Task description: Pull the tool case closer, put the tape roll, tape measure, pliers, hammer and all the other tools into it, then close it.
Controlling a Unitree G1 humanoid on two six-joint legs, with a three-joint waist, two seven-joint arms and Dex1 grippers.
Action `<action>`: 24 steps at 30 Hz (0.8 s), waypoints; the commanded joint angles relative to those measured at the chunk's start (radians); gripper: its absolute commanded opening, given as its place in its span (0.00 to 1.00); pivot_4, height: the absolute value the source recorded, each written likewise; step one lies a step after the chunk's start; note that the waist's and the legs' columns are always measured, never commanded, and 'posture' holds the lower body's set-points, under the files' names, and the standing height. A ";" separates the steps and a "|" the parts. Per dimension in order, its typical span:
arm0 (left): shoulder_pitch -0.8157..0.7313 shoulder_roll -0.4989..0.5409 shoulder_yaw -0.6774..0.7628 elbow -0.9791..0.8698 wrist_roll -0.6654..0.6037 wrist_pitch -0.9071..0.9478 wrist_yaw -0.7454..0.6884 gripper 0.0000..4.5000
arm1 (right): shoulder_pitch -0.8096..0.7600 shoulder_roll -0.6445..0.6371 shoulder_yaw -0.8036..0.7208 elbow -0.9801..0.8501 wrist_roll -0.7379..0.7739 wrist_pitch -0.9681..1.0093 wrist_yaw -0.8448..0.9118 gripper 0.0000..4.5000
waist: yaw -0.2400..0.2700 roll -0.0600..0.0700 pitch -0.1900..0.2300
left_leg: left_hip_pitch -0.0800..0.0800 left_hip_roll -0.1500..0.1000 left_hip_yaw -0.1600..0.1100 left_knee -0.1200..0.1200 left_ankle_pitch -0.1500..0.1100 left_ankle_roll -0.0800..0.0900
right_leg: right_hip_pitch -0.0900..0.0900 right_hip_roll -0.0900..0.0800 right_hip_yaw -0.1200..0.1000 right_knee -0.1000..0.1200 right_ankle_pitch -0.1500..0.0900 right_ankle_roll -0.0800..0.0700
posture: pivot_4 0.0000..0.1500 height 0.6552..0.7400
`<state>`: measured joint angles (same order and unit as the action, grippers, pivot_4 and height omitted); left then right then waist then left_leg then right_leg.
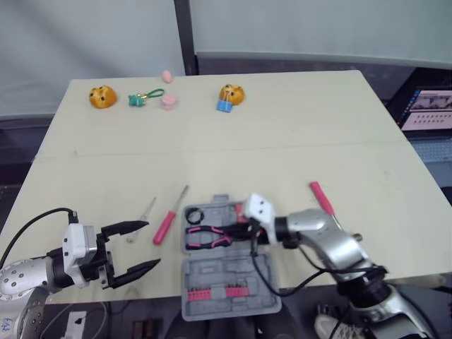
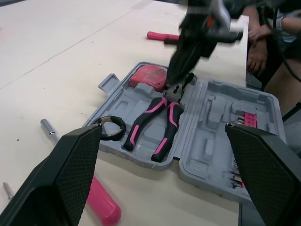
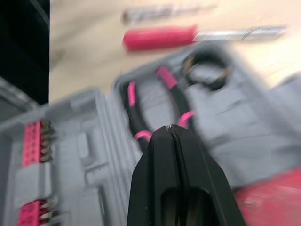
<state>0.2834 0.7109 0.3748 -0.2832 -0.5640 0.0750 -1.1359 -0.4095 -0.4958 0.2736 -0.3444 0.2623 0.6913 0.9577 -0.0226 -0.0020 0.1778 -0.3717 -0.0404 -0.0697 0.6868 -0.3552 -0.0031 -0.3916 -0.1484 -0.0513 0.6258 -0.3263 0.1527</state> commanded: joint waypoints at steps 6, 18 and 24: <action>0.002 0.008 -0.002 0.027 0.017 -0.005 0.004 1.00 | 0.156 -0.229 -0.259 -0.252 0.190 0.114 0.036 0.01 | 0.011 0.000 0.000 | 0.000 -0.001 0.001 -0.003 0.000 0.000 | 0.000 -0.001 0.000 -0.001 0.000 0.000 | 1.00 0.67; 0.054 0.020 0.030 0.053 0.036 -0.014 -0.008 1.00 | 0.485 -0.346 -0.468 -0.328 0.233 0.046 0.006 0.01 | 0.032 -0.001 0.000 | 0.001 0.001 0.006 -0.003 0.001 0.001 | 0.001 -0.001 0.000 -0.004 0.000 0.000 | 1.00 0.67; 0.113 0.025 0.013 0.048 0.062 0.053 0.026 1.00 | 0.659 -0.301 -0.508 -0.325 0.207 -0.022 -0.043 0.01 | 0.038 -0.001 0.000 | 0.002 0.001 0.006 -0.003 0.001 0.001 | 0.001 0.000 0.001 -0.004 0.000 0.001 | 1.00 0.67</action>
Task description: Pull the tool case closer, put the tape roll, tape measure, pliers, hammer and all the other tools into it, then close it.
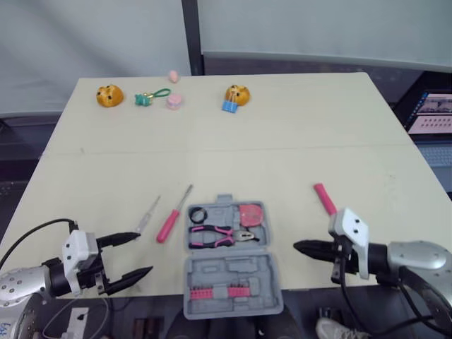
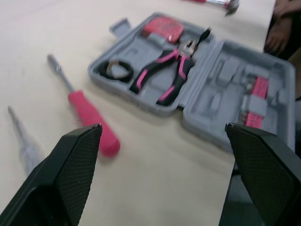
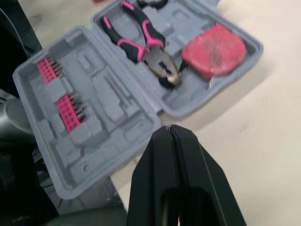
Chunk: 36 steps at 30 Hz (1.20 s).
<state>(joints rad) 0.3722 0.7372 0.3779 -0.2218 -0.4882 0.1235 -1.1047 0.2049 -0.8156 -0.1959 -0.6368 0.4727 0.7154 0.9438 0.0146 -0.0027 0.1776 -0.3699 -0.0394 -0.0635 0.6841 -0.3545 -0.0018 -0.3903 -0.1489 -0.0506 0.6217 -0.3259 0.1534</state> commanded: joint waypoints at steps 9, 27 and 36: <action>0.128 -0.024 0.043 0.031 0.011 -0.040 0.002 1.00 | 0.350 0.128 -0.134 -0.026 -0.075 -0.281 -0.053 0.01 | 0.010 0.000 0.000 | 0.002 0.000 0.001 0.000 0.000 0.000 | 0.001 0.000 0.001 -0.002 0.000 0.000 | 1.00 0.67; -0.097 -0.022 -0.176 0.111 0.139 0.021 0.061 0.01 | 0.258 0.107 -0.051 0.077 -0.137 -0.343 -0.065 0.00 | 0.008 0.000 -0.001 | 0.002 0.000 0.001 0.000 0.000 0.000 | 0.001 0.000 0.001 0.000 0.000 -0.001 | 1.00 0.67; -0.215 0.017 -0.328 0.030 0.233 0.121 0.101 0.01 | 0.113 0.068 0.058 0.133 -0.185 -0.280 -0.076 0.00 | 0.008 0.000 -0.001 | 0.002 0.000 0.001 0.000 0.000 0.000 | 0.000 0.000 0.001 0.002 0.000 0.000 | 1.00 0.67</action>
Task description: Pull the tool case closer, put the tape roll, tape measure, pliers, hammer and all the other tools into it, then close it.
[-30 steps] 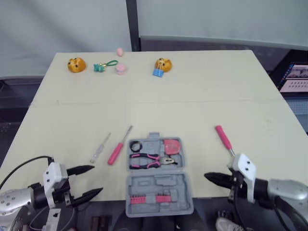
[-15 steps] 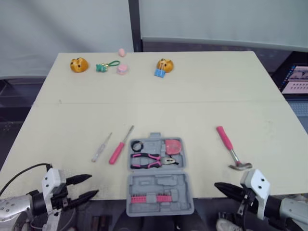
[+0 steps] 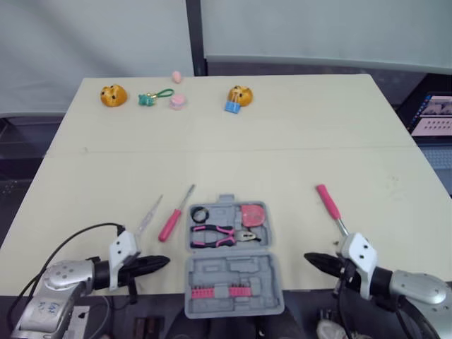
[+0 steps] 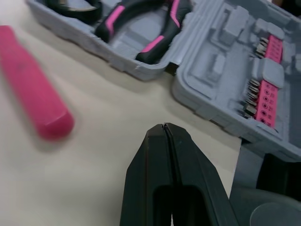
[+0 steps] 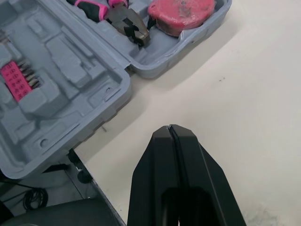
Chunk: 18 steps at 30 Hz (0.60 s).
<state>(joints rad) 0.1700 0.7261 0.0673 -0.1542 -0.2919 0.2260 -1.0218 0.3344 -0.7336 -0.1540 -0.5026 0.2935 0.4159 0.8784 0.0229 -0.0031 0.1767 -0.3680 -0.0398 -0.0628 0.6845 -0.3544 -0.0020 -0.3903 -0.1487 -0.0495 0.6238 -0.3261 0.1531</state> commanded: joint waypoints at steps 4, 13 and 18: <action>-0.058 0.078 -0.069 -0.068 0.088 0.064 0.019 0.01 | -0.062 -0.046 0.051 0.002 -0.007 0.099 -0.006 0.00 | 0.000 0.000 0.000 | 0.000 0.000 0.000 0.000 0.000 0.000 | 0.000 0.000 0.000 0.000 0.000 0.000 | 1.00 0.67; -0.195 0.071 -0.178 -0.091 0.134 0.170 0.042 0.01 | -0.174 -0.071 0.119 0.031 -0.014 0.173 -0.007 0.00 | 0.001 0.000 0.000 | 0.000 0.000 0.000 0.000 0.000 0.000 | 0.000 0.000 0.000 0.001 0.000 0.000 | 1.00 0.67; -0.286 0.036 -0.249 -0.057 0.162 0.195 0.050 0.01 | -0.251 -0.058 0.182 0.062 -0.035 0.212 -0.021 0.00 | 0.000 0.000 0.000 | -0.001 -0.002 0.000 0.001 0.001 0.000 | -0.001 0.000 0.000 0.002 0.000 0.000 | 1.00 0.67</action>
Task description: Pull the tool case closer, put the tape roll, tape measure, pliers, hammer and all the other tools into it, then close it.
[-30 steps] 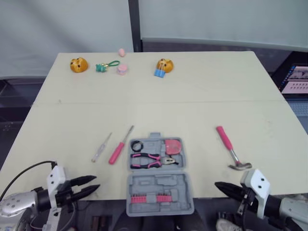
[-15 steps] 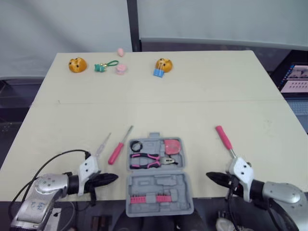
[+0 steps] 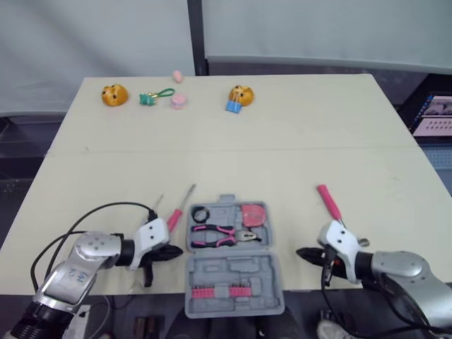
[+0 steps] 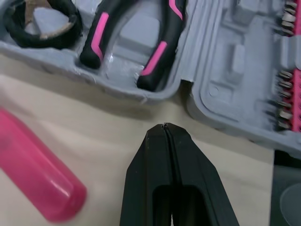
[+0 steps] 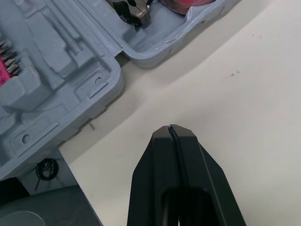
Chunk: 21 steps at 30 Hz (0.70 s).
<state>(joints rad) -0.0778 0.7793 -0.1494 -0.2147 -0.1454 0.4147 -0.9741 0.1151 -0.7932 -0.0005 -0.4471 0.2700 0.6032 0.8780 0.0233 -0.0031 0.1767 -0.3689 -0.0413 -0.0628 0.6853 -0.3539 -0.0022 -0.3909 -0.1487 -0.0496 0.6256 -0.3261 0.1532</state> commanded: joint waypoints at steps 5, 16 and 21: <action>-0.088 -0.027 -0.078 0.016 0.029 0.029 -0.013 0.01 | -0.100 0.021 0.078 0.019 -0.018 0.067 -0.040 0.00 | 0.000 0.000 0.000 | -0.001 0.000 0.000 0.000 0.000 0.000 | -0.001 0.000 0.000 0.001 0.000 0.000 | 1.00 0.67; -0.110 -0.014 -0.120 -0.038 0.031 0.123 -0.032 0.01 | -0.159 0.023 0.159 0.023 -0.027 0.100 -0.034 0.00 | -0.001 0.000 0.000 | -0.001 0.000 0.000 0.001 0.000 0.000 | -0.001 0.000 0.000 0.001 0.000 0.000 | 1.00 0.67; -0.149 -0.038 -0.143 -0.044 0.037 0.144 -0.021 0.01 | -0.186 0.043 0.206 0.016 -0.024 0.116 -0.040 0.00 | 0.000 0.000 0.000 | -0.001 0.000 0.000 0.001 0.000 0.000 | -0.001 0.000 0.000 0.001 0.000 0.000 | 1.00 0.67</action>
<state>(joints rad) -0.2102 0.7528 -0.2847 -0.2270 -0.1089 0.5568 -0.9969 -0.0590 -0.7589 0.1962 -0.4183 0.2428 0.7187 0.8409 0.0237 -0.0032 0.1767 -0.3703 -0.0416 -0.0631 0.6869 -0.3538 -0.0022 -0.3917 -0.1486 -0.0497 0.6264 -0.3260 0.1532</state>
